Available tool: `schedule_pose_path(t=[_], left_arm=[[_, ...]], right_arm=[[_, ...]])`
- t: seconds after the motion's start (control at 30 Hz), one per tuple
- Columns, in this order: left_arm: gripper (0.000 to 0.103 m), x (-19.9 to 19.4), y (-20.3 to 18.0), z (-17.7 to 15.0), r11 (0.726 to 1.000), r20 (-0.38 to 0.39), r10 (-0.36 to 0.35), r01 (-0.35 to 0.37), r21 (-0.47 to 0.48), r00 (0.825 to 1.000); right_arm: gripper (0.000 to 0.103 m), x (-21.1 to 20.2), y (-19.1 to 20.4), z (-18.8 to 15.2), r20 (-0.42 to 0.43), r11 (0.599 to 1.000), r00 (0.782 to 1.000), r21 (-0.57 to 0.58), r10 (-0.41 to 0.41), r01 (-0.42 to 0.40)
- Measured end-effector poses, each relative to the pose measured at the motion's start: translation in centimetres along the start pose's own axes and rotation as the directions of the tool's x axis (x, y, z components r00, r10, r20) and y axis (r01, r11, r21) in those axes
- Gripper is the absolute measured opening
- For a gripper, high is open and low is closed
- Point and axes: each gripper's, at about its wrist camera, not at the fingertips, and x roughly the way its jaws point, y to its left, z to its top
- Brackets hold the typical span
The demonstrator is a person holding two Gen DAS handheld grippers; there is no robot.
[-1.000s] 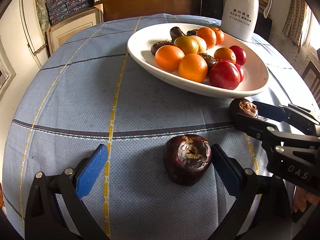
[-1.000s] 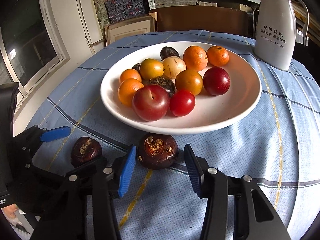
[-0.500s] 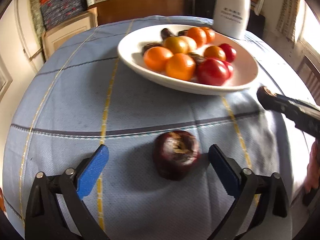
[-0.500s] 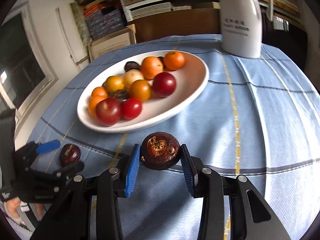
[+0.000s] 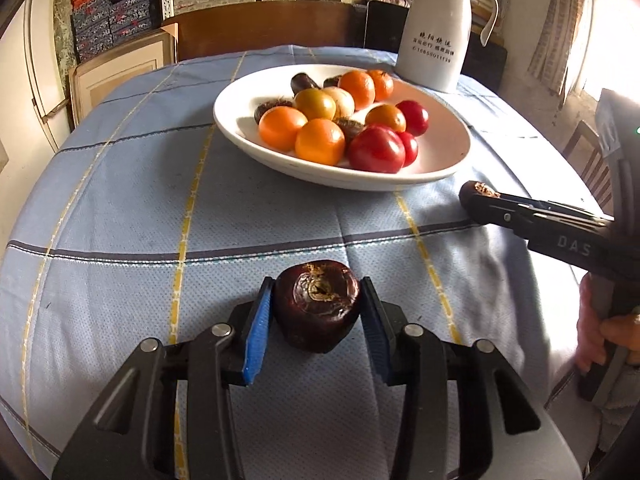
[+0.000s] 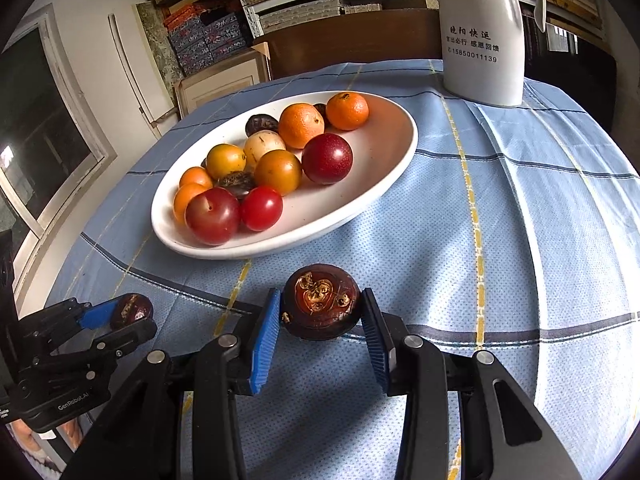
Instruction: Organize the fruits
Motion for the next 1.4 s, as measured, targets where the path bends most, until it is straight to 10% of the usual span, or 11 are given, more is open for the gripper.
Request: schedule_pose_path(t=[0.37,0.77,1.17,1.4], left_arm=[[0.041,-1.8,-0.1,6.6,1.0,0.134,0.016,-0.016,-0.005,0.991],[0.042,5.4,2.1,16.2,0.998,0.132,0.039,-0.031,-0.06,0.991],[0.093,4.2,2.8,14.6,0.997,0.18,0.033,-0.019,-0.077,0.983],[0.098,0.6,0.0,10.0,0.988,0.248,0.149,-0.152,-0.006,0.957]], right_arm=[[0.041,-5.0,-1.8,2.2,0.179,0.991,0.979,0.069,0.101,-0.115],[0.041,4.1,-3.8,12.0,0.112,0.993,0.993,0.11,0.027,-0.04],[0.075,1.8,-2.8,10.3,0.172,0.995,0.985,0.088,0.026,-0.041],[0.092,-2.1,-1.8,6.5,0.242,0.997,0.97,0.078,-0.037,0.019]])
